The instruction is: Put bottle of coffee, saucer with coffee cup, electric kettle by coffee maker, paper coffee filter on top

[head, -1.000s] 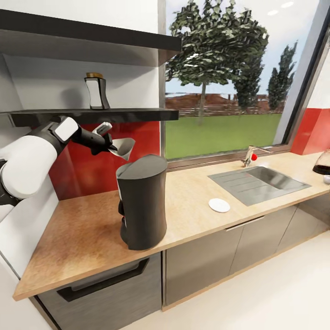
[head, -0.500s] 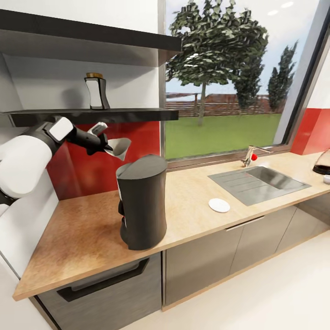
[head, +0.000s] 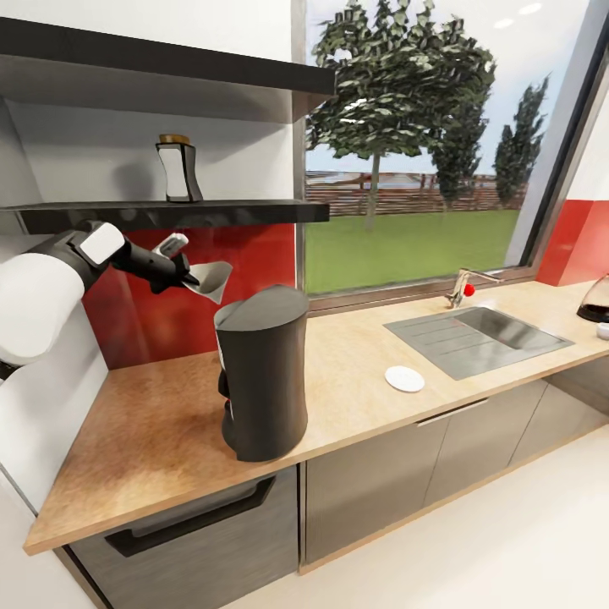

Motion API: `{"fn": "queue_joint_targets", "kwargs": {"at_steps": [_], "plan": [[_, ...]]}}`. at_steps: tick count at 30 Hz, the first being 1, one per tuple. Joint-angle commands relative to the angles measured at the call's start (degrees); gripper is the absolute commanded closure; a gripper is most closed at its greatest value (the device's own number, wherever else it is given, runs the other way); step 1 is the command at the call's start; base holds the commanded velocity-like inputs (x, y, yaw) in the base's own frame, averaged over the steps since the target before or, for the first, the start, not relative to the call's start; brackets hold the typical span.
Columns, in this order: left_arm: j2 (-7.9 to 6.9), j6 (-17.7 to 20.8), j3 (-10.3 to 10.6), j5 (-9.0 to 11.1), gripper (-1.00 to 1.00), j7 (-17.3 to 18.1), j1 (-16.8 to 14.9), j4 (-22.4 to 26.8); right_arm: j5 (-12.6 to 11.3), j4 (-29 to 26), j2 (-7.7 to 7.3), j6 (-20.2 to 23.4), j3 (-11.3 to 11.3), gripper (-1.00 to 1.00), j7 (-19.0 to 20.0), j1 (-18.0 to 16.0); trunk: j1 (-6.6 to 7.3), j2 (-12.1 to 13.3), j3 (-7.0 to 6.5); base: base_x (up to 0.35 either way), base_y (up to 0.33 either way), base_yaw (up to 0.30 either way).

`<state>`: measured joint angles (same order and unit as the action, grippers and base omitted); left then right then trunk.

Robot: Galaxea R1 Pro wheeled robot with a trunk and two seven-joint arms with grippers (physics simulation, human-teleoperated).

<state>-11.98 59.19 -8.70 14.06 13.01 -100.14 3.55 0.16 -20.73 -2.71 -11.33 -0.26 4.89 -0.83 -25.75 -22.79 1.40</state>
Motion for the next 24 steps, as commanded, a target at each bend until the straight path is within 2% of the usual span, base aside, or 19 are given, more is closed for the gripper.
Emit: {"fn": "queue_joint_targets", "kwargs": {"at_steps": [1,24], "plan": [[0.01,0.22,-0.44,-0.44,1.00,0.18,-0.05,-0.02,0.01,0.05,-0.01,-0.18,-0.06,-1.00,0.21,-0.05,-0.04,-0.13,0.14,0.000,0.000,0.000],[0.12,0.22,-0.44,-0.35,1.00,0.18,0.12,-0.37,0.01,0.08,-0.01,-0.22,-0.09,-1.00,0.21,-0.05,-0.04,-0.13,-1.58,0.000,0.000,-0.042]]}}
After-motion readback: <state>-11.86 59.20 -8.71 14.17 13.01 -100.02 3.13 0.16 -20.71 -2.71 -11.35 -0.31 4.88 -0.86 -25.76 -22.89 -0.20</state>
